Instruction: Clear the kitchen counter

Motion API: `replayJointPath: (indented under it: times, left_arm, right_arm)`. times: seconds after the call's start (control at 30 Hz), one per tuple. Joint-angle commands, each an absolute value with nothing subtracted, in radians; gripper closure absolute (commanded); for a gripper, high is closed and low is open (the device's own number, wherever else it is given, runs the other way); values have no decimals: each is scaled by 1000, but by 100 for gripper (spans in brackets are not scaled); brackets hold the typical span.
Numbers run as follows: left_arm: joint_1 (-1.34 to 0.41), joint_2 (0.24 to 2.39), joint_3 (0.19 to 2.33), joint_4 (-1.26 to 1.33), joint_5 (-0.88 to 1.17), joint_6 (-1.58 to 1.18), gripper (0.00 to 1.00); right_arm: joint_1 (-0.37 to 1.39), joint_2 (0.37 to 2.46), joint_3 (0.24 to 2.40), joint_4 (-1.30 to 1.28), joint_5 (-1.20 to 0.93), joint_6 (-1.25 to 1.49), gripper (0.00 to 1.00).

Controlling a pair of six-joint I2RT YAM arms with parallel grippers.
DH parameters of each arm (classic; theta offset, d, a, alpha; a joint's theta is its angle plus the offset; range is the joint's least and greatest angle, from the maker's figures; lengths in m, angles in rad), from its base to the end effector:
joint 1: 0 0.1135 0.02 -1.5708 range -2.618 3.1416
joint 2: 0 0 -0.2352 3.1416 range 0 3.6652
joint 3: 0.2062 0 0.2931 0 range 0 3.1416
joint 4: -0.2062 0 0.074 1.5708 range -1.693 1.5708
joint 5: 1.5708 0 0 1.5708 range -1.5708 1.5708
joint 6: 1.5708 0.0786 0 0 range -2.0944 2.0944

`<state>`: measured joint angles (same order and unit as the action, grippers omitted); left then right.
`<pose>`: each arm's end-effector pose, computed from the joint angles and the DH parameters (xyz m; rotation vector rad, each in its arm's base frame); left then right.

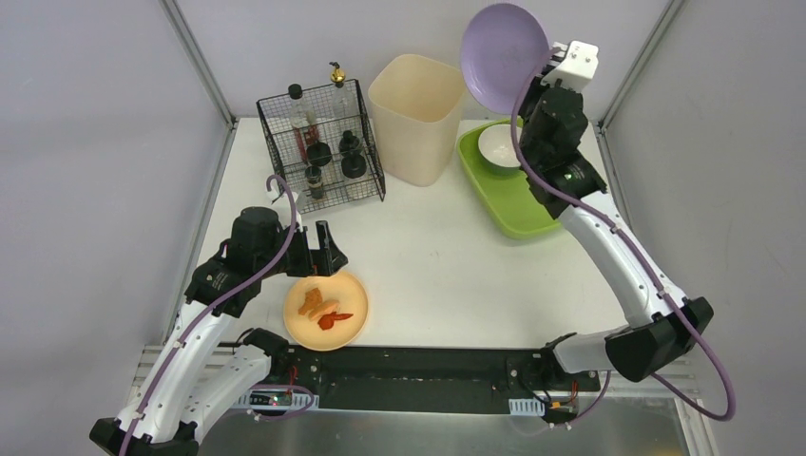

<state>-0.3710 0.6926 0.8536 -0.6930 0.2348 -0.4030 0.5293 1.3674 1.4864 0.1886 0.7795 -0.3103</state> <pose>0.2191 -0.1049 0.2926 0.1112 2.1649 -0.7029 0.3508 0.1412 0.4768 0.1247 1.3546 -0.3071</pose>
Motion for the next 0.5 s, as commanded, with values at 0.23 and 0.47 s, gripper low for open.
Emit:
replayJointPath:
  times: [0.23,0.47]
  left_arm:
    - [-361,693,853,-672,267,-385,1]
    - [-361,689,853,-670,279,-387,1]
  right_arm:
    - [218,1338,1598,-572,525,185,100]
    - [30,1290,1407,-644,331,324,100]
